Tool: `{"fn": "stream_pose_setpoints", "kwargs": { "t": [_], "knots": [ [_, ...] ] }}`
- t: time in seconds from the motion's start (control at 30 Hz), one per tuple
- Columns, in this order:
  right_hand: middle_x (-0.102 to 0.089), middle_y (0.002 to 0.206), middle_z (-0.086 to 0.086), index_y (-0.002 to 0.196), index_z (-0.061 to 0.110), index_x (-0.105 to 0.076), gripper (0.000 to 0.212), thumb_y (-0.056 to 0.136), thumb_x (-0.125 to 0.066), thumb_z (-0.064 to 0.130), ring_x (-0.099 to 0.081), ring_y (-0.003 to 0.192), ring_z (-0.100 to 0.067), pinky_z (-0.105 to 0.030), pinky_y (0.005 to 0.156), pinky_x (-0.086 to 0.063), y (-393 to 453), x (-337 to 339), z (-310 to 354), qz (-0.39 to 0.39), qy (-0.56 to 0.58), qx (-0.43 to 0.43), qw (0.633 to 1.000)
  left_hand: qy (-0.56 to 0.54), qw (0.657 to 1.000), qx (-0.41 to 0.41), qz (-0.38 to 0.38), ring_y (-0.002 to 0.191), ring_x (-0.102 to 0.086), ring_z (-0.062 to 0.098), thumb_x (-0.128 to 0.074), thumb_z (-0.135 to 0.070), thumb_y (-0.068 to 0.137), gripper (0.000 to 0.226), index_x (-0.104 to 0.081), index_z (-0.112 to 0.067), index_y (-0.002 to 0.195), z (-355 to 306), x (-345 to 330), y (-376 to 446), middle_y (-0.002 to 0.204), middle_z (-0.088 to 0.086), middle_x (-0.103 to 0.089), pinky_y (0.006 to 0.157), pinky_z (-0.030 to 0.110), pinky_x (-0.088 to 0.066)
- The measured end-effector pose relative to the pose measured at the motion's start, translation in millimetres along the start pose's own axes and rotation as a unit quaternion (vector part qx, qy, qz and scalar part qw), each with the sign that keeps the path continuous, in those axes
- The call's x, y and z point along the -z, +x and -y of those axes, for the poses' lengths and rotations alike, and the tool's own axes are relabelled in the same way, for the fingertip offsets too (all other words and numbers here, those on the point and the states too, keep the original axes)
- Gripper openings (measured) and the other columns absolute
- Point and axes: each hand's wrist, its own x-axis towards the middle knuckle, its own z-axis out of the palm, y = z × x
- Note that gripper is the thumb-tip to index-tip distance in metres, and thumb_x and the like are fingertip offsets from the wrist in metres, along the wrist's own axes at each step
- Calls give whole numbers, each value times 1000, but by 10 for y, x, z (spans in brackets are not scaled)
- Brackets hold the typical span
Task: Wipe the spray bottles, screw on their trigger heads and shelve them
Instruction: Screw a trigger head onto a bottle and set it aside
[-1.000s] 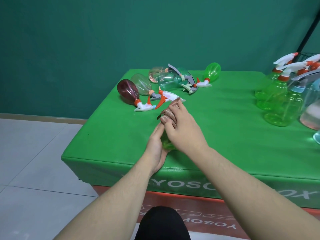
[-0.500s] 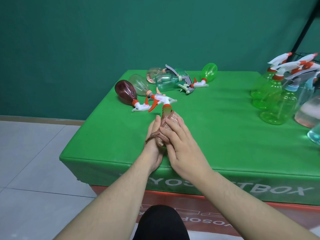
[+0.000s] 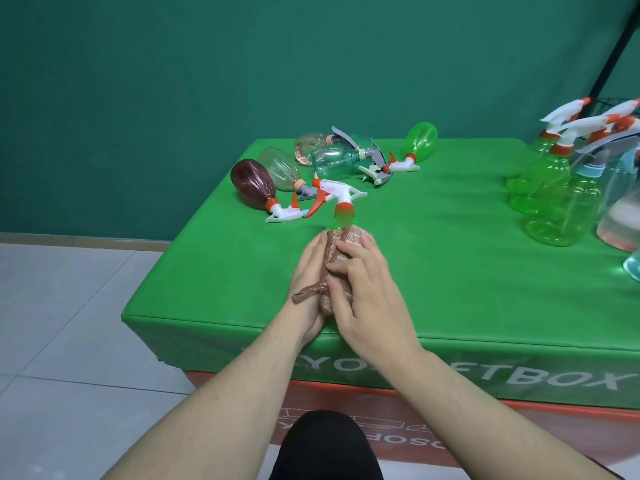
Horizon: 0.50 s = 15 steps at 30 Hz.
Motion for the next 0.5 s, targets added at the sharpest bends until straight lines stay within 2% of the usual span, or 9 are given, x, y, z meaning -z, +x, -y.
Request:
{"fn": "stream_pose_setpoints", "kwargs": {
  "t": [0.07,0.13,0.23,0.27,0.37,0.5],
  "knots": [
    [-51,144,-3,117,12,-61,25,100,-47,25,-27,150,-22,-48,122,-25,85,-11,-27,-12,-6,-1,1000,6,1000,-3,-3,93,-71,16,-74,-41,90,59,-58,-10,137,17,0,17,113,7,-72,84,31,-58],
    [-50,144,-5,121,10,-59,28,98,-47,21,-29,149,-21,-44,123,-23,181,8,-23,-4,4,-14,1000,14,1000,-3,-2,102,-72,17,-71,-34,94,54,-57,-11,141,27,-6,32,123,11,-72,89,32,-57],
    [-47,147,-5,132,9,-52,39,95,-45,20,-34,144,-14,-29,122,-23,329,88,-1,18,44,-44,998,25,1000,1,-4,101,-73,16,-63,-24,101,41,-58,-15,141,30,-4,54,122,8,-74,83,30,-59],
    [-44,149,-3,137,11,-48,45,95,-44,24,-35,142,-12,-28,121,-25,381,122,-1,30,57,-65,996,33,999,3,-2,99,-73,17,-63,-22,101,41,-58,-17,141,35,-2,60,121,7,-75,82,32,-59],
    [-32,160,2,150,17,-39,59,94,-40,35,-28,147,-8,-30,122,-23,531,185,-28,75,55,-114,989,39,999,3,-2,100,-72,20,-61,-15,101,44,-57,-18,144,46,5,72,123,10,-74,83,36,-56],
    [-23,166,2,155,19,-35,57,100,-44,32,-19,152,-9,-29,124,-16,667,157,-18,111,18,-117,987,6,1000,3,-12,102,-70,21,-53,-15,103,38,-60,-15,141,32,-6,58,125,12,-73,77,33,-58]
  ]
}}
